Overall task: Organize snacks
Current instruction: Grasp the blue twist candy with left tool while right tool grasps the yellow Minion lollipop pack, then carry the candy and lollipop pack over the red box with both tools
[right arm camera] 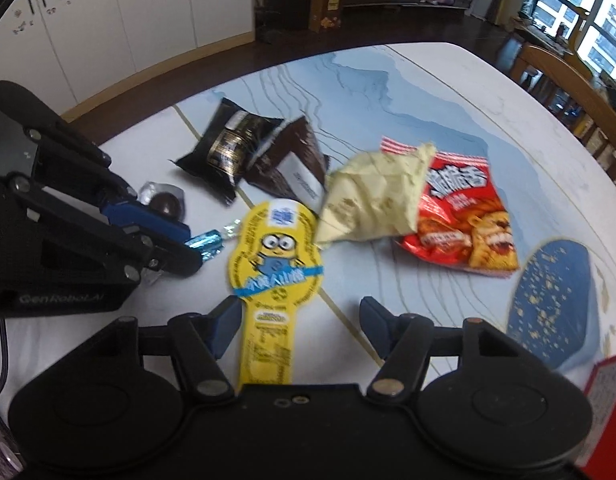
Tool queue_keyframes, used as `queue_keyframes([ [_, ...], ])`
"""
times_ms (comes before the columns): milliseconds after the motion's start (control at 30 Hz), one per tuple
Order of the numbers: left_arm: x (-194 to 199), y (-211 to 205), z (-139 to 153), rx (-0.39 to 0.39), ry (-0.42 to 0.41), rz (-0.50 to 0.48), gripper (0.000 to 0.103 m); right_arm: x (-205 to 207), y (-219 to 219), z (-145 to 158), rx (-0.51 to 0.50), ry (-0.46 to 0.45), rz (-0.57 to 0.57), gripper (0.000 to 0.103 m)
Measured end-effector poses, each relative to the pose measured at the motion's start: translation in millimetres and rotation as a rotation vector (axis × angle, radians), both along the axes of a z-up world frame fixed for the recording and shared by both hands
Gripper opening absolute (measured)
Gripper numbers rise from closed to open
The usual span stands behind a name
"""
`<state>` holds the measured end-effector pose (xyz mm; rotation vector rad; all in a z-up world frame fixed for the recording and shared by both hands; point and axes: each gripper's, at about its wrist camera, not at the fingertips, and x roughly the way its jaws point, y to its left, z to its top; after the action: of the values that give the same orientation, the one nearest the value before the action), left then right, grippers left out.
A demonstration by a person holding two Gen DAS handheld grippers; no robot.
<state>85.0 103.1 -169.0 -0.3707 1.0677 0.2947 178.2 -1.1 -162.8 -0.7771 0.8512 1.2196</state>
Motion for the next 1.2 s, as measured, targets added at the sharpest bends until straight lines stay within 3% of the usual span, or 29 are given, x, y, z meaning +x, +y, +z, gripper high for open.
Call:
queue_keyframes([
  [200,-5.6,9.9,5.4,-0.03,-0.016,0.04,0.011,2.3,14.6,-2.8,0.013,0.044,-0.017,0.064],
  [333,-7.8,13.5,2.0,-0.049,-0.008,0.057,0.011,1.1,17.8,-0.9,0.017,0.051,-0.014,0.052],
  [533,-8.5,14.4,1.5,-0.06,-0.014,0.06,0.011,0.1,13.2,1.4,0.008,0.071,-0.05,0.051],
  [833,-9.8,7.2,8.1,-0.079,-0.023,0.04,0.011,0.4,-26.0,21.1,0.041,0.113,-0.167,0.051],
  [1200,-4.2,-18.9,44.4,-0.053,-0.09,-0.027,0.011,0.4,-89.4,76.4,0.139,0.084,-0.333,0.051],
])
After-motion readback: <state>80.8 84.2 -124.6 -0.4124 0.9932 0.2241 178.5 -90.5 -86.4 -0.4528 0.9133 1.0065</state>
